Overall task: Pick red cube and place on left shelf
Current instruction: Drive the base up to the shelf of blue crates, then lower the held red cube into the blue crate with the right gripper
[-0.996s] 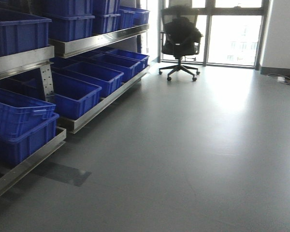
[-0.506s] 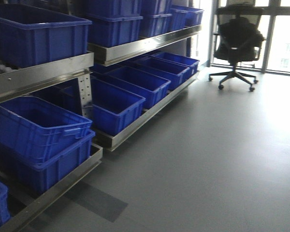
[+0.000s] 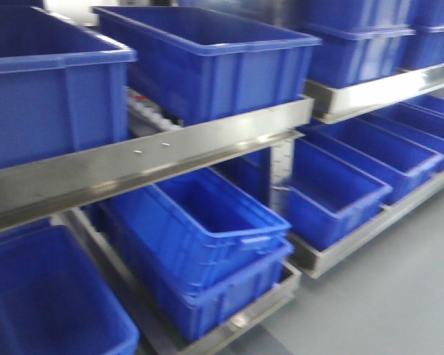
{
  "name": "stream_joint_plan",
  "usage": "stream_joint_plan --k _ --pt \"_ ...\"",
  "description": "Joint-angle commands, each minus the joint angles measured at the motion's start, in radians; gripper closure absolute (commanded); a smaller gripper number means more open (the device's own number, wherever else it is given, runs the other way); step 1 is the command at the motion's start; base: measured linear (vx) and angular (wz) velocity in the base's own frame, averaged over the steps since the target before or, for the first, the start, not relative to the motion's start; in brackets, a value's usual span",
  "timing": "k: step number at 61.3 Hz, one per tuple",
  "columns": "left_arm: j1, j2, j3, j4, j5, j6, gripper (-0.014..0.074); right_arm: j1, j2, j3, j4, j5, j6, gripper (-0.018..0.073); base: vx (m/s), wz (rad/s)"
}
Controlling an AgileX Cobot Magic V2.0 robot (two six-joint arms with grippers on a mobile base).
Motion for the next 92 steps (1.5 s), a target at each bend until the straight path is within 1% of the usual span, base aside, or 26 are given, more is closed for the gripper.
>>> stream_joint_plan --k 1,45,75,92 --pt "-0.004 0.008 0.022 -0.006 -0.084 0.001 0.0491 -0.004 0.012 -0.029 -0.007 -0.086 -0.009 0.0506 0.33 0.69" --pt "-0.004 0.008 0.022 -0.006 -0.084 0.001 0.0491 -0.004 0.012 -0.029 -0.007 -0.086 -0.009 0.0506 0.22 0.61" --pt "-0.004 0.008 0.022 -0.006 -0.084 0.001 0.0491 -0.004 0.012 -0.029 -0.007 -0.086 -0.009 0.0506 0.07 0.34" --pt "-0.004 0.008 0.022 -0.006 -0.084 0.001 0.0491 -0.004 0.012 -0.029 -0.007 -0.086 -0.009 0.0506 0.03 0.11"
